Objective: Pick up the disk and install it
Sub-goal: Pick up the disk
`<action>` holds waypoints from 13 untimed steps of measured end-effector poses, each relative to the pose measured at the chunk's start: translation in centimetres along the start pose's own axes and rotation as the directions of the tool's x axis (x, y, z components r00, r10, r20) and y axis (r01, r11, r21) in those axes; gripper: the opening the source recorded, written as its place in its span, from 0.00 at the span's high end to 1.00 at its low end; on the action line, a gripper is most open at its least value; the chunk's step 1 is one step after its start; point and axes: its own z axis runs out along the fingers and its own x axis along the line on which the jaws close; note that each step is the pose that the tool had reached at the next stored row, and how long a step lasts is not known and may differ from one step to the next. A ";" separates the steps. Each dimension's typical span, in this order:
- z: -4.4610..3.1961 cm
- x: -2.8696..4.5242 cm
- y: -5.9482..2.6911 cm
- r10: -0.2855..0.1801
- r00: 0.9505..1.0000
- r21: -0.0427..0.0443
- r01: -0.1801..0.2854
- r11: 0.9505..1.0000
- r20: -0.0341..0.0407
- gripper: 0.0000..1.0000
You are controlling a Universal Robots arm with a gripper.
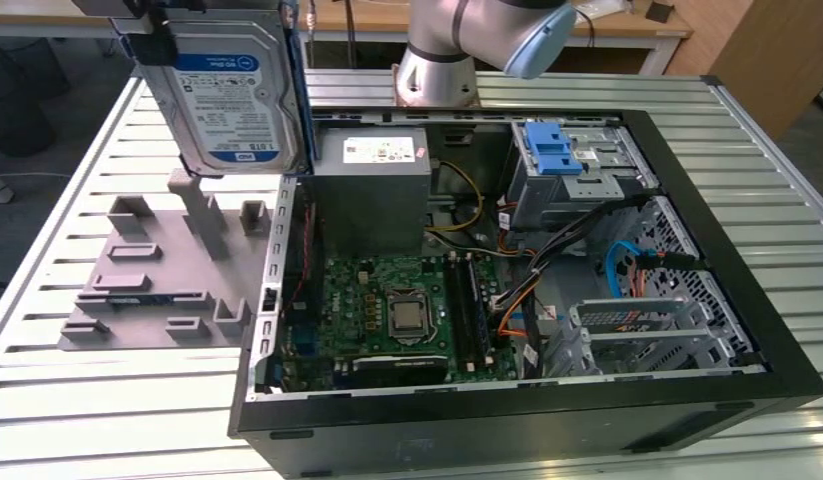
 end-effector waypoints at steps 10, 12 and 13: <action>0.01 -0.03 -1.89 0.000 1.000 0.000 0.000 1.000 0.000 0.64; 0.00 -0.05 -2.32 0.000 1.000 0.000 0.000 1.000 0.000 0.64; 0.00 -0.05 -2.52 0.000 1.000 0.000 0.000 1.000 0.000 0.64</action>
